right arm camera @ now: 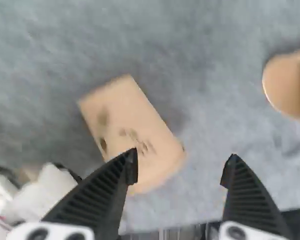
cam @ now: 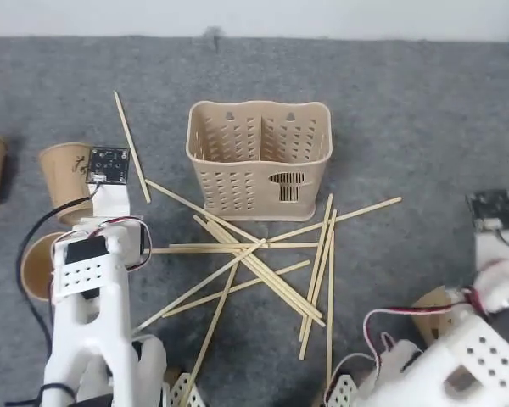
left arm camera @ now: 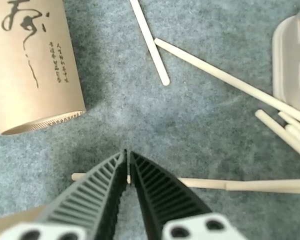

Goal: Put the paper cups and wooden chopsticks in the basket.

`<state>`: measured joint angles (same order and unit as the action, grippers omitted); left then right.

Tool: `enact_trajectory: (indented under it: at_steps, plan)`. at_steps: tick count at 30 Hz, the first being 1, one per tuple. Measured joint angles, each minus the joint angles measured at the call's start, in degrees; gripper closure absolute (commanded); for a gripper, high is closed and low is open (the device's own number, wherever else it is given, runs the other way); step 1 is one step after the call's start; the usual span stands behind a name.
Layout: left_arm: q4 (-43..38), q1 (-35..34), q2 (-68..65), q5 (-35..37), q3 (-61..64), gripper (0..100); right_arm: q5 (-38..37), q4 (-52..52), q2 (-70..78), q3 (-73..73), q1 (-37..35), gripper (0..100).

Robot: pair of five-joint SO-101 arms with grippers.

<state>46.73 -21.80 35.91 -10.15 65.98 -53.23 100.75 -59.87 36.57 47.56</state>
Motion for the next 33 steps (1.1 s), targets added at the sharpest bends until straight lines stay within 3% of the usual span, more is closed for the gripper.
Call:
enact_trajectory:
  at_steps: [10, 15, 17, 22, 28, 33]
  plan:
    - [0.0, 0.0, 0.0, 0.0, 0.0, 99, -28.48, -5.01, -0.7, 7.56, 26.37, 72.4]
    - [0.0, 0.0, 0.0, 0.0, 0.0, 99, -46.68, -11.43, -0.79, 15.12, 29.89, 72.4]
    - [0.0, 0.0, 0.0, 0.0, 0.0, 99, -50.46, -16.09, -0.97, 19.6, 29.45, 72.4]
    - [0.0, 0.0, 0.0, 0.0, 0.0, 99, -48.62, -28.48, -0.97, 30.51, 23.03, 72.4]
    - [0.0, 0.0, 0.0, 0.0, 0.0, 99, -35.16, -40.97, -0.97, 39.3, 11.87, 72.5]
    - [2.2, 0.0, -0.44, 0.0, -1.41, 99, -24.79, -44.04, -0.97, 39.82, 5.45, 77.5]
